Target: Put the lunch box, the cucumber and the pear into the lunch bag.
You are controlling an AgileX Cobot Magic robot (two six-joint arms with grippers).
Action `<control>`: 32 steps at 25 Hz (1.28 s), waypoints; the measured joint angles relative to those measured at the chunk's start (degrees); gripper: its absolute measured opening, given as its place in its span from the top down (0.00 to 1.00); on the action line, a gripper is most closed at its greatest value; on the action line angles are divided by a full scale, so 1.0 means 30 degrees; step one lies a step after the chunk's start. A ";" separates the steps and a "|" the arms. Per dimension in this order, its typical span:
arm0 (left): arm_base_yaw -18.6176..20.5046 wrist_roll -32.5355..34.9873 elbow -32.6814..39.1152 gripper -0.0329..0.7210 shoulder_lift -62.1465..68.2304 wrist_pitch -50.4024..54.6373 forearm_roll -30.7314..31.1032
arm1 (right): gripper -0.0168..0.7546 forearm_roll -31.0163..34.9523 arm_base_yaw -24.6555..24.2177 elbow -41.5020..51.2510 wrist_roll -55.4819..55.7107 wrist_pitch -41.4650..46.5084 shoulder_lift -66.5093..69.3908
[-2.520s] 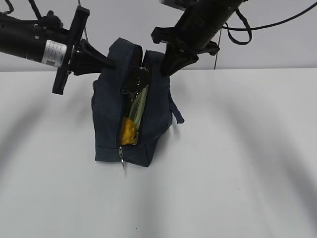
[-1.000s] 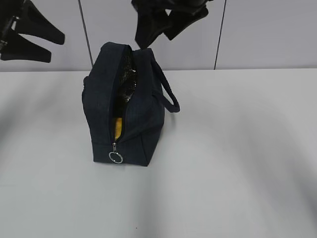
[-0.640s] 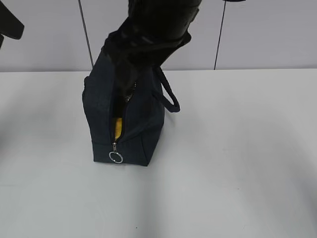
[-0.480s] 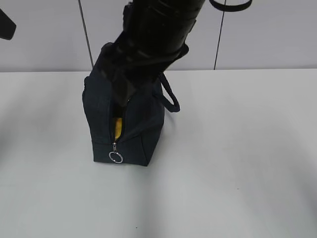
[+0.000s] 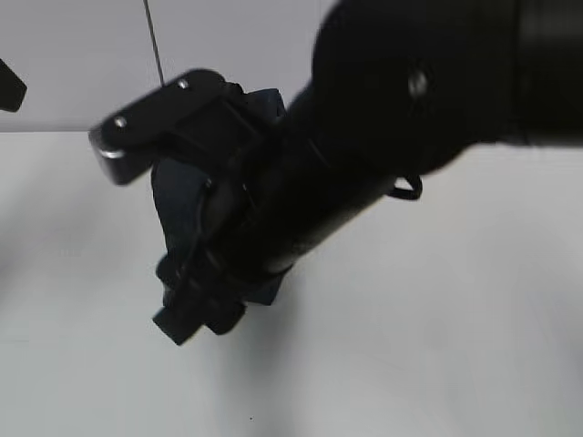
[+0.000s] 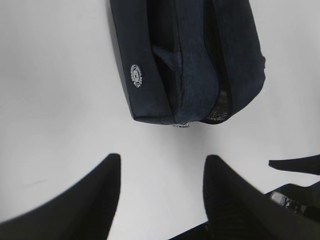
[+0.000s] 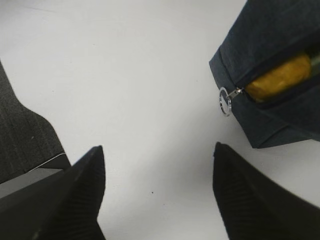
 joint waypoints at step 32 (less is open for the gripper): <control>0.0000 0.0000 0.0420 0.45 0.0000 -0.0892 0.0052 | 0.33 -0.0315 0.0000 1.1131 0.0615 -2.2465 0.1663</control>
